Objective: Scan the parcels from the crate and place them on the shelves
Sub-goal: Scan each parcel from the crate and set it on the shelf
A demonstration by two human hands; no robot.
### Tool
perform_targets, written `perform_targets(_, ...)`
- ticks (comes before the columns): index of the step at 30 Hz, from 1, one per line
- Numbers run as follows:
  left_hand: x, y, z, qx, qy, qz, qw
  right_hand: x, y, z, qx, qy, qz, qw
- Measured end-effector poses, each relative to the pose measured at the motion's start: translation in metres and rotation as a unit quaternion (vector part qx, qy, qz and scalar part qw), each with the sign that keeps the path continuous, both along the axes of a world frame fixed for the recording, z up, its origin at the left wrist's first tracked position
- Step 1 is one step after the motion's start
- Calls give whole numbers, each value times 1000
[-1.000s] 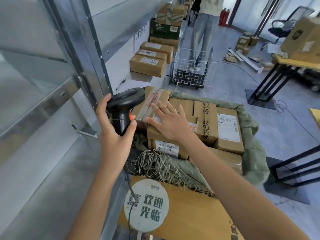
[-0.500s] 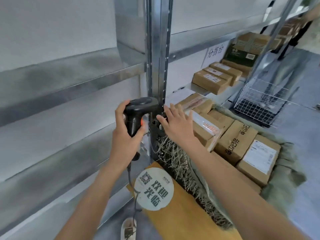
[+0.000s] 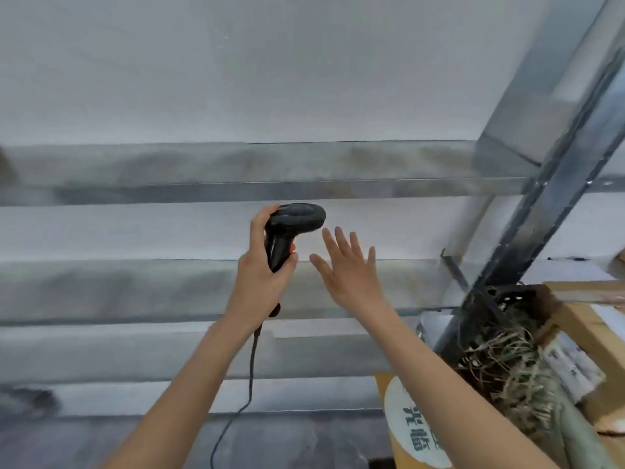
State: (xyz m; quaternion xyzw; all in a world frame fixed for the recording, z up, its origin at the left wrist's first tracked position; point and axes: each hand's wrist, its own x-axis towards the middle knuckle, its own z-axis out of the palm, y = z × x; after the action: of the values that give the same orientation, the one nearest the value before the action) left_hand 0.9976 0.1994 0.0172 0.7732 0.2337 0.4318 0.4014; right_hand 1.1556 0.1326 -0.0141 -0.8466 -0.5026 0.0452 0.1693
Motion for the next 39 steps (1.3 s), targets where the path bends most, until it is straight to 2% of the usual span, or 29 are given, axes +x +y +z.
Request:
perform_targets(7,-141,59,10,18,-8,141,990,-128,100,5,-7,4,144,990)
perform_targets(13,-257,90,10,25,-22,248,968,-249,157,7,-7,-7,251,968)
perform_targets(19,-368,112,13,41,-8,324,945,-357,203,12,7,1,319,948)
perform_targets(26,-491,141,36,79,9,377,923,-469,263,36,59,-40,357,931)
perform_targets(30,-546,163,57,109,4,398,911,-517,306,76,114,-77,354,925)
perform_targets(35,-577,194,81,117,-44,412,903,-543,355,131,157,-81,317,932)
perform_targets(39,-577,217,86,133,-71,421,895,-546,387,155,151,-111,297,936)
